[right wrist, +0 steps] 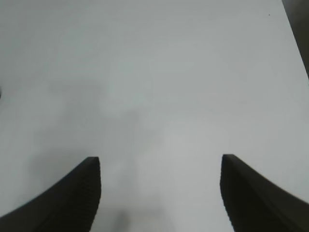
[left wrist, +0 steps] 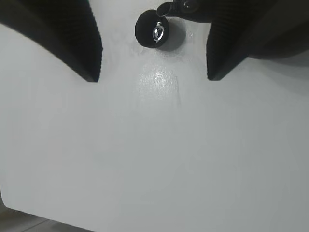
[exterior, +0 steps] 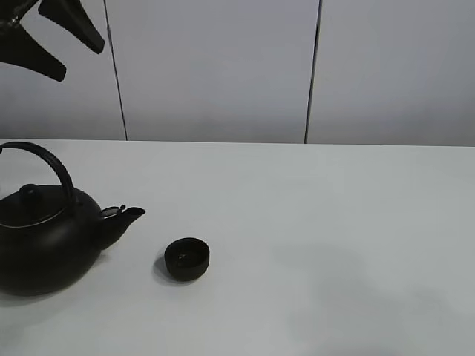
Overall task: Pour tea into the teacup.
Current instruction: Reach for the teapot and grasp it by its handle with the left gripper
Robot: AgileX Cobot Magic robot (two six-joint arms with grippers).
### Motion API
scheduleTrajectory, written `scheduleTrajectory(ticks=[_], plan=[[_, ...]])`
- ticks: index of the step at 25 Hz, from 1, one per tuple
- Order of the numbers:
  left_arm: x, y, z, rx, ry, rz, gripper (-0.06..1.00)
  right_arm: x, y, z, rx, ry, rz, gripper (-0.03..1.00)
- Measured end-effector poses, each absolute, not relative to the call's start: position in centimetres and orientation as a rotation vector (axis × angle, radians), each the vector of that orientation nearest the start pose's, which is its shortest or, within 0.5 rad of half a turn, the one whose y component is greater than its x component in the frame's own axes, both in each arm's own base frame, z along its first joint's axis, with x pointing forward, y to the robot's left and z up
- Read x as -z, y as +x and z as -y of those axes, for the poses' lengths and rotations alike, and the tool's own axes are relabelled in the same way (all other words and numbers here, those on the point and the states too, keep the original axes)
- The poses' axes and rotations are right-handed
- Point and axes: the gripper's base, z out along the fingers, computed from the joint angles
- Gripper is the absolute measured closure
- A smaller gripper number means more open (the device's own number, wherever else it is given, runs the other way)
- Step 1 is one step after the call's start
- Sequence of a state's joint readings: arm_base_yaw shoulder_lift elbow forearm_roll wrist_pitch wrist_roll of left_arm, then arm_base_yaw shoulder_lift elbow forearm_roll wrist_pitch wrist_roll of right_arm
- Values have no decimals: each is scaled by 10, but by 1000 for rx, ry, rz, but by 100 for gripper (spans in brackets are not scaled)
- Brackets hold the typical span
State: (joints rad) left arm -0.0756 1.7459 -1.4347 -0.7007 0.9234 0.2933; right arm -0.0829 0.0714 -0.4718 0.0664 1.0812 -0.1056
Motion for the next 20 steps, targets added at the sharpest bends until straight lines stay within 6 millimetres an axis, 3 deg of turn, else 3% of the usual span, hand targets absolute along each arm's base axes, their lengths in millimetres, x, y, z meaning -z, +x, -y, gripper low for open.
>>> scheduleTrajectory(ticks=[20], plan=[[-295, 376, 74, 768, 67, -2525, 49, -268, 8, -5, 27, -24, -2163, 48]])
